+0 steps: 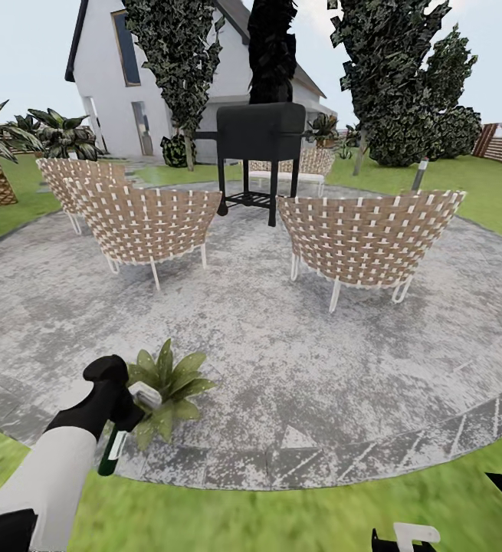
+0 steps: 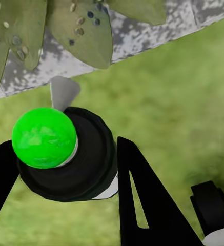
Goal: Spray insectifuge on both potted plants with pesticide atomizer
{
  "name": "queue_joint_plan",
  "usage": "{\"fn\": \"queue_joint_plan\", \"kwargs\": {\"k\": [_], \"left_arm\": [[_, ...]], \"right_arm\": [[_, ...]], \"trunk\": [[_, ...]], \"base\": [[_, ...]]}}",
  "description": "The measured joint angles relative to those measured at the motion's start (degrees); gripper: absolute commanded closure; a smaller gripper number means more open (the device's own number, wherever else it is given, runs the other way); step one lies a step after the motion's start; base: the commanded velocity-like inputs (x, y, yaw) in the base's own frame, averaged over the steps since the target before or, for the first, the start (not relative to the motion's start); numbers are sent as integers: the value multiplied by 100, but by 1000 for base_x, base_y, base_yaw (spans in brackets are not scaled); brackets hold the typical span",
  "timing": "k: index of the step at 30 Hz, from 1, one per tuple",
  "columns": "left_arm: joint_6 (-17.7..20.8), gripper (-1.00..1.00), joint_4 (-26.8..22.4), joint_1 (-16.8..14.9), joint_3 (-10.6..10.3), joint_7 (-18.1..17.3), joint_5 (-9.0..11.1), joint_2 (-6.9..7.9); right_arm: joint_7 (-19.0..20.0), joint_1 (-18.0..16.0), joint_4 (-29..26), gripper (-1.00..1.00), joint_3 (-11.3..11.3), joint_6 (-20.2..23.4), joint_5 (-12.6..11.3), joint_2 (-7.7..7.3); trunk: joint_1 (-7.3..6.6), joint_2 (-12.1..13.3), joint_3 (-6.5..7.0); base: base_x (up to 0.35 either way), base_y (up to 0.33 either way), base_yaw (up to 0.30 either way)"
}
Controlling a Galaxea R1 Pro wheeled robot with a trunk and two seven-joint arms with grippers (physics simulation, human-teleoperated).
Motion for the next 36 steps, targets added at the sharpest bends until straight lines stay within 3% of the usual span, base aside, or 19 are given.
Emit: {"fn": "queue_joint_plan", "kwargs": {"k": [9,12,24,31,36], "left_arm": [[-49,100,95,121,-4,27,7,-31],[-63,100,102,343,-3,54,16,-33],[-87,100,142,461,-26,98,46,-107],[-307,100,-13,687,175,-3,163,123],[-473,100,-109,757,175,23,312,206]], "right_arm": [[-2,0,0,-100,4,0,0,2],[-3,0,0,-100,5,-1,0,9],[-17,6,-13,-100,-5,-16,-5,-8],[-11,8,1,-100,-3,-9,-4,-5],[-7,9,4,-100,7,-14,-6,28]], "trunk": [[0,0,0],[0,0,0],[2,2,0],[0,0,0],[3,0,0]], "base": [[0,0,53],[0,-10,265],[142,-157,93],[-28,20,0],[-253,188,0]]}}
